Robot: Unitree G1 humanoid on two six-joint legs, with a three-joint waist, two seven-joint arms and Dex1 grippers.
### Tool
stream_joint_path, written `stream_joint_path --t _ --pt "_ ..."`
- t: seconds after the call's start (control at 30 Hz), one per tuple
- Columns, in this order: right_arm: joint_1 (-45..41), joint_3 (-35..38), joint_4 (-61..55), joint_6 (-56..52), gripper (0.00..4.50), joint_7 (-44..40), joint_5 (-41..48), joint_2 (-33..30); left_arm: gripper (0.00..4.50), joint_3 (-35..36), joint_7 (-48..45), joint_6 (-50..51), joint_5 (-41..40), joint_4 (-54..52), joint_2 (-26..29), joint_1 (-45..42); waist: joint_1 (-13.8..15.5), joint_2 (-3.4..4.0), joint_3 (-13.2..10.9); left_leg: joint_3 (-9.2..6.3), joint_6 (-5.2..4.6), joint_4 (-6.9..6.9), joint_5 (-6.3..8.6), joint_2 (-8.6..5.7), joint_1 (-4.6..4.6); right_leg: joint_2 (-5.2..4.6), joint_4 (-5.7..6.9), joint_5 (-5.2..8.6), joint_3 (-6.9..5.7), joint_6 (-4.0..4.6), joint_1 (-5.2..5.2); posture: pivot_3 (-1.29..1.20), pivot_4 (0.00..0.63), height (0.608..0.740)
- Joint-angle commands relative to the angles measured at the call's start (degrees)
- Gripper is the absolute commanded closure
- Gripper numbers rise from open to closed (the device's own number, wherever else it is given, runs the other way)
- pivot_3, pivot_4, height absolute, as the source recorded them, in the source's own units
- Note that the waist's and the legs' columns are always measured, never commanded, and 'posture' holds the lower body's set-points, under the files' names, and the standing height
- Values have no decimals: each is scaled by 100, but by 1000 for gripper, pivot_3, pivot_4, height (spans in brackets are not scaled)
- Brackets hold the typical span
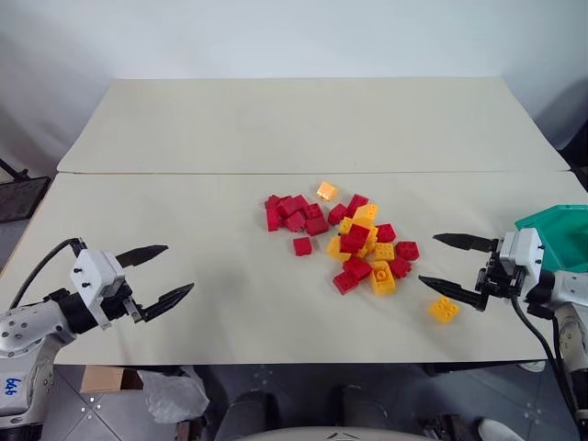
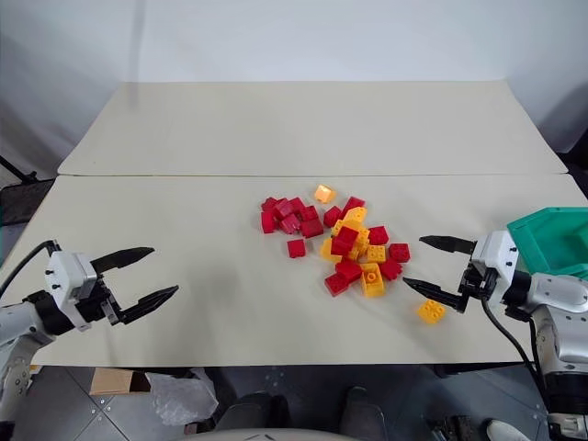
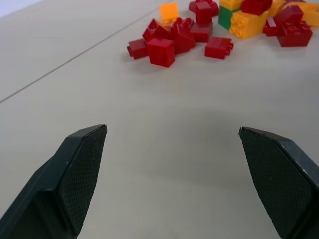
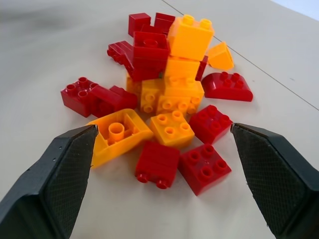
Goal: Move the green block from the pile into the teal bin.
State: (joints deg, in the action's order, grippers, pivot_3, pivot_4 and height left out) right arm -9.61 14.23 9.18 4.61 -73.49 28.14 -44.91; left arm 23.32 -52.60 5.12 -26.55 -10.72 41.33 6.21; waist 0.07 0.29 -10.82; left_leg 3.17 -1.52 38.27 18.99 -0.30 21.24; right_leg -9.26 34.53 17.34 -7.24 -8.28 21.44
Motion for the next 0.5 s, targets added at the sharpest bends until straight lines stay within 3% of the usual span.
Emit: stream_joint_path --t 0.03,0.17,0.23,0.5 --pt "73 97 -235 12 32 41 98 53 0 63 73 -31 -44 -87 -16 -60 0 0 0 0 0 0 0 0 0 0 0 0 0 0 0 0 150 740" --pt "81 167 -268 60 32 154 107 125 0 77 -25 31 -274 -83 -78 -105 6 0 0 0 0 1 0 -1 0 0 0 0 1 0 0 0 150 740" --pt "118 221 -334 -113 411 120 263 94 0 9 -159 -105 -181 -54 -46 -88 5 0 0 0 0 2 0 -1 0 0 1 0 1 0 -1 0 150 740" --pt "137 -382 -1432 -1136 2911 102 514 40 0 -821 -687 -385 -16 -444 -182 176 4 0 0 0 0 1 0 0 -1 0 2 0 1 0 0 0 150 740"
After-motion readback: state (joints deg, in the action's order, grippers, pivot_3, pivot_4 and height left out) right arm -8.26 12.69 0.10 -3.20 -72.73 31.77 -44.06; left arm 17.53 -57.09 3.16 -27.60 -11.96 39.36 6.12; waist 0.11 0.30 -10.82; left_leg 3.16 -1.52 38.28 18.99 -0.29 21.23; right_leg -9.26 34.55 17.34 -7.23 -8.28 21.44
